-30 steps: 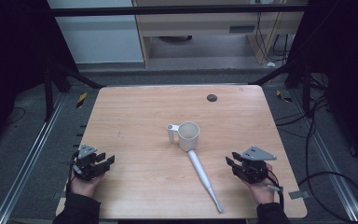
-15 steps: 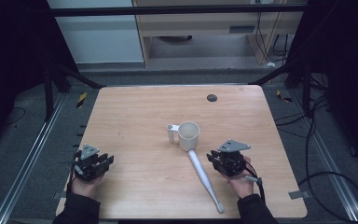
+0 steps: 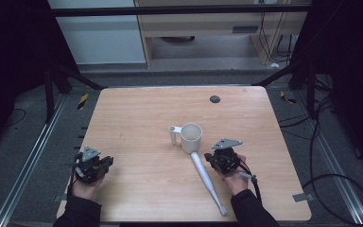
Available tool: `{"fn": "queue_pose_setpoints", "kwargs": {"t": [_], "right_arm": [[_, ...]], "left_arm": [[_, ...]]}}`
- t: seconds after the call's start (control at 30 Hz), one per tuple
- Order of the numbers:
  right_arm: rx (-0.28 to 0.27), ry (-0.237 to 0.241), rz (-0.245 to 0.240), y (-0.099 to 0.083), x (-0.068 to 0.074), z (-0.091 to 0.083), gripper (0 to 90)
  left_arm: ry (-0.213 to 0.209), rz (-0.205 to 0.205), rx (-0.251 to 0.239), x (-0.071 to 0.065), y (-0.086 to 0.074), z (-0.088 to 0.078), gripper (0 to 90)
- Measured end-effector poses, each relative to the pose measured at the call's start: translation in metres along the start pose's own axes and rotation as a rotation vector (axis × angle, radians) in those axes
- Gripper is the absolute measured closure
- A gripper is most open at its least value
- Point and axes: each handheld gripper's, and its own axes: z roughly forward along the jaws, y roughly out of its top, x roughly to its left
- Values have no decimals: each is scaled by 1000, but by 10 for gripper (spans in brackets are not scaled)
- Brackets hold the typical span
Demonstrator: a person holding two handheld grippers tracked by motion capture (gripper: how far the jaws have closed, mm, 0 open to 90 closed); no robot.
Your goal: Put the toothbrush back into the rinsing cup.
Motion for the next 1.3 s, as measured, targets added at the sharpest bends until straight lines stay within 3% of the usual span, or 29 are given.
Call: {"fn": "queue_pose_setpoints", "kwargs": {"t": [0.6, 0.9, 1.13, 1.3], "right_arm": [[96, 26, -45, -4, 5, 21, 900], [115, 70, -63, -3, 9, 23, 900], [111, 68, -77, -2, 7, 16, 900], [55, 80, -49, -1, 6, -7, 900]], "left_arm": [[-3, 9, 13, 0, -1, 1, 821], [-6, 8, 20, 0, -1, 2, 815], [-9, 6, 19, 0, -1, 2, 816], [-10, 4, 20, 0, -1, 2, 821]]}}
